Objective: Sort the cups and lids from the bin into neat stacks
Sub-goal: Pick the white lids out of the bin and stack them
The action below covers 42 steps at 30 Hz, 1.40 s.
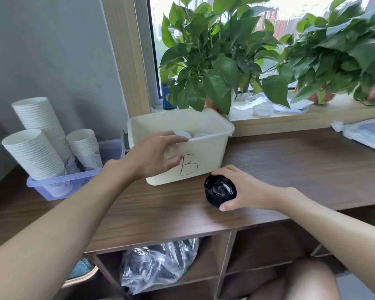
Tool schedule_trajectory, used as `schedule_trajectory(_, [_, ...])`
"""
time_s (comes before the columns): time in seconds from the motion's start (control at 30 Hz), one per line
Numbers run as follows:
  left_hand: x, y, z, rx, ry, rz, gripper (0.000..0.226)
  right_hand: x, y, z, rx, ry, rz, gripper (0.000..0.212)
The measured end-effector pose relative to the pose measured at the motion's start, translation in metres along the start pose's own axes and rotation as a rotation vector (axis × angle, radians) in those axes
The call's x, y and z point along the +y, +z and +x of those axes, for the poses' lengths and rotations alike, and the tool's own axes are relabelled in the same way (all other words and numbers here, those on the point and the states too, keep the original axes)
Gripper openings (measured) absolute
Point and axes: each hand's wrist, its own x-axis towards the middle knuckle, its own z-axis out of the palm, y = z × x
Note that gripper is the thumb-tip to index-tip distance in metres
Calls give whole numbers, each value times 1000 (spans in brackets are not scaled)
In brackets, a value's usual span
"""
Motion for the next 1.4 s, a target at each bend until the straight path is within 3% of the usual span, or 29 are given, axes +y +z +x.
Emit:
schedule_trajectory(0.2, [2, -4, -4, -12, 6, -5, 40, -15, -5, -5, 93, -41, 73, 77])
schedule_trajectory(0.5, [5, -10, -25, -8, 46, -45, 36, -80, -75, -9, 239, -164, 241, 72])
schedule_trajectory(0.67, [6, -17, -47, -25, 101, -65, 36, -93, -97, 21, 246, -196, 186, 69])
schedule_trajectory(0.83, [3, -26, -58, 14, 163, -115, 30, -91, -93, 65, 138, -186, 139, 69])
schedule_trajectory(0.97, [-30, -39, -52, 109, 94, -41, 38, -91, -80, 99, 47, -210, 36, 71])
schedule_trajectory(1.07, [-59, -42, -50, 63, 21, 34, 52, -93, -64, 126, -43, -270, -5, 74])
schedule_trajectory(1.27, [-75, -37, -56, -45, -70, -41, 77, -92, -42, 156, -276, -381, -49, 89])
schedule_trajectory(1.4, [-76, -35, -56, -58, -62, -53, 81, -82, -34, 160, -339, -450, -80, 87])
